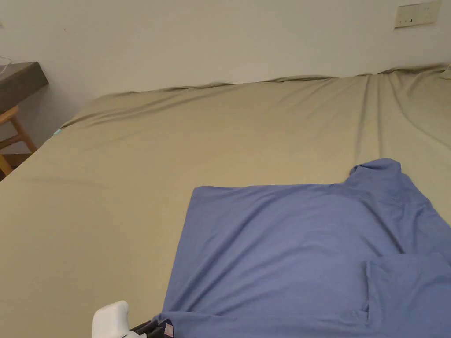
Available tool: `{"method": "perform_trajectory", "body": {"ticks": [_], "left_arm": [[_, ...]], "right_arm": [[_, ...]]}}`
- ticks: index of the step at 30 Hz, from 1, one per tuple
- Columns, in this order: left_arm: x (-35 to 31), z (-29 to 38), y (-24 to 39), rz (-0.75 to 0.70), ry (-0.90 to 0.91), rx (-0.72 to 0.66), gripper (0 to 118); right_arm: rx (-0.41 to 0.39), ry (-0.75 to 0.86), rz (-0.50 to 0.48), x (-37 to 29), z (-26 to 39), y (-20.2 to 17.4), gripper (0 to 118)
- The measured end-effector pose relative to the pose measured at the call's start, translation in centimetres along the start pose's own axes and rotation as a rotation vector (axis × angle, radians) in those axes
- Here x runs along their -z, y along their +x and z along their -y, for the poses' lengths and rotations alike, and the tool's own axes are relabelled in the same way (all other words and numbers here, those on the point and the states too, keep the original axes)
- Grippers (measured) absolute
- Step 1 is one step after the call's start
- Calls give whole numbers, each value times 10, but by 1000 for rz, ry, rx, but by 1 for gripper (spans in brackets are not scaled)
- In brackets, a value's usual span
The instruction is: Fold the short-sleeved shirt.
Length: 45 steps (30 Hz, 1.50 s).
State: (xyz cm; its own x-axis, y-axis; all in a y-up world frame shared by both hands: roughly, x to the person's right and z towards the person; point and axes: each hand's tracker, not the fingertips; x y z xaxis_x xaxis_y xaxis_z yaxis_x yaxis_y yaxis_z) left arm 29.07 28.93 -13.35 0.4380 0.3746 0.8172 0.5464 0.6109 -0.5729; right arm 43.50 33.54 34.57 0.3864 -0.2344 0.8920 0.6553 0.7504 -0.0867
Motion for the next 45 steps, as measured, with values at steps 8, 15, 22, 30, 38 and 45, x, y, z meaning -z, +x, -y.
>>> {"method": "perform_trajectory", "body": {"ticks": [8,15,22,30,38,45], "left_arm": [[75,-13,-16,-307,-196,322,118],[133,-2,-23,-322,-335,298,96],[101,-15,-13,-111,-235,213,9],[61,-41,-6,-68,-175,137,9],[57,-47,-4,-49,-194,102,9],[62,-43,-8,-43,-204,62,9]], "right_arm": [[35,1,53,2,-13,23,2],[62,-30,73,19,-18,41,2],[-42,-231,156,69,-13,88,2],[-116,-373,57,90,-3,125,116],[-115,-532,96,119,12,143,96],[89,-490,54,125,13,150,10]]}}
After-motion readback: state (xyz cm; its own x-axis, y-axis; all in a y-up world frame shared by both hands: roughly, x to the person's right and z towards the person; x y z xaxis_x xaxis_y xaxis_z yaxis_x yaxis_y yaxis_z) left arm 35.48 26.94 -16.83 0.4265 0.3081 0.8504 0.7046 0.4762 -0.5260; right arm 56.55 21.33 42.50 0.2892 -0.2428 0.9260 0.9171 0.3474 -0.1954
